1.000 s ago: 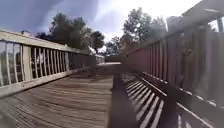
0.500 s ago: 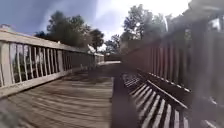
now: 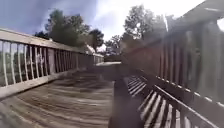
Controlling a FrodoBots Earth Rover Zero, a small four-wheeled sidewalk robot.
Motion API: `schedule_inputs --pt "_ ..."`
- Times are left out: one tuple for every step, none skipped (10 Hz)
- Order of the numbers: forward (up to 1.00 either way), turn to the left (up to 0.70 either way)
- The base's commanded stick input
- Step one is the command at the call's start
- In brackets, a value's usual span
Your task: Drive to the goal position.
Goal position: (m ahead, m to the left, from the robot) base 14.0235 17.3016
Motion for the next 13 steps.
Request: schedule_inputs --pt "0.85 0.0" --pt "0.85 0.0" --pt "0.85 0.0" --pt "0.85 0.0" --pt "0.85 0.0" --pt "0.85 0.0" --pt "0.85 0.0" --pt "0.85 0.0" --pt "0.85 0.0" --pt "0.85 0.0" --pt "0.85 0.0" --pt "0.85 0.0" --pt "0.85 0.0"
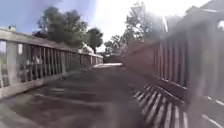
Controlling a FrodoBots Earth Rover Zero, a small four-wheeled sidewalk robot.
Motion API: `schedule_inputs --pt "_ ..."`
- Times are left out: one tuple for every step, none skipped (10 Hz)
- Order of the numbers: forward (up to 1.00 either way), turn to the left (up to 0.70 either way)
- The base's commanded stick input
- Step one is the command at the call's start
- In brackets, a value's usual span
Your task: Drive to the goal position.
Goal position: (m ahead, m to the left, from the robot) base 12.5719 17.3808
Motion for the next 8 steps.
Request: schedule_inputs --pt "0.85 0.0" --pt "0.85 0.0" --pt "0.85 0.0" --pt "0.85 0.0" --pt "0.85 0.0" --pt "0.85 0.0" --pt "0.85 0.0" --pt "0.85 0.0"
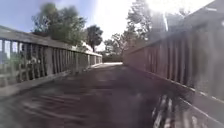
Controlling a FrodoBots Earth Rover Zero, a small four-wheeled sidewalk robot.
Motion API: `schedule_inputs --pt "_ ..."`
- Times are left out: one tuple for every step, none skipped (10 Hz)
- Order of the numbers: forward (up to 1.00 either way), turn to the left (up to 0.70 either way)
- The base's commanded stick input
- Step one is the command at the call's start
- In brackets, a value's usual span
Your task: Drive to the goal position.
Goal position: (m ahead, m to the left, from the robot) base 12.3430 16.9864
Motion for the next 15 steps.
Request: schedule_inputs --pt "0.85 0.0" --pt "0.85 0.0" --pt "0.85 0.0" --pt "0.85 0.0" --pt "0.85 0.0" --pt "0.85 0.0" --pt "0.85 0.0" --pt "0.85 0.0" --pt "0.85 0.0" --pt "0.85 0.0" --pt "0.85 0.0" --pt "0.85 0.0" --pt "0.85 0.0" --pt "0.85 0.0" --pt "0.85 0.0"
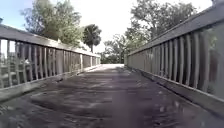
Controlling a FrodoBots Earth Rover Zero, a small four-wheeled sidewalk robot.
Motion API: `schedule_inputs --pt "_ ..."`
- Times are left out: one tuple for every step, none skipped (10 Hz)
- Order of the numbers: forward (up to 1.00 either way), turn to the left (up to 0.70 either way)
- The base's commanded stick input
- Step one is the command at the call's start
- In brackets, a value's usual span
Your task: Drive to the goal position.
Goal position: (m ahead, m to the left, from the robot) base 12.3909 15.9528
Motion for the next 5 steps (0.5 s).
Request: schedule_inputs --pt "0.85 0.0" --pt "0.85 0.0" --pt "0.85 0.0" --pt "0.85 0.0" --pt "0.85 0.0"
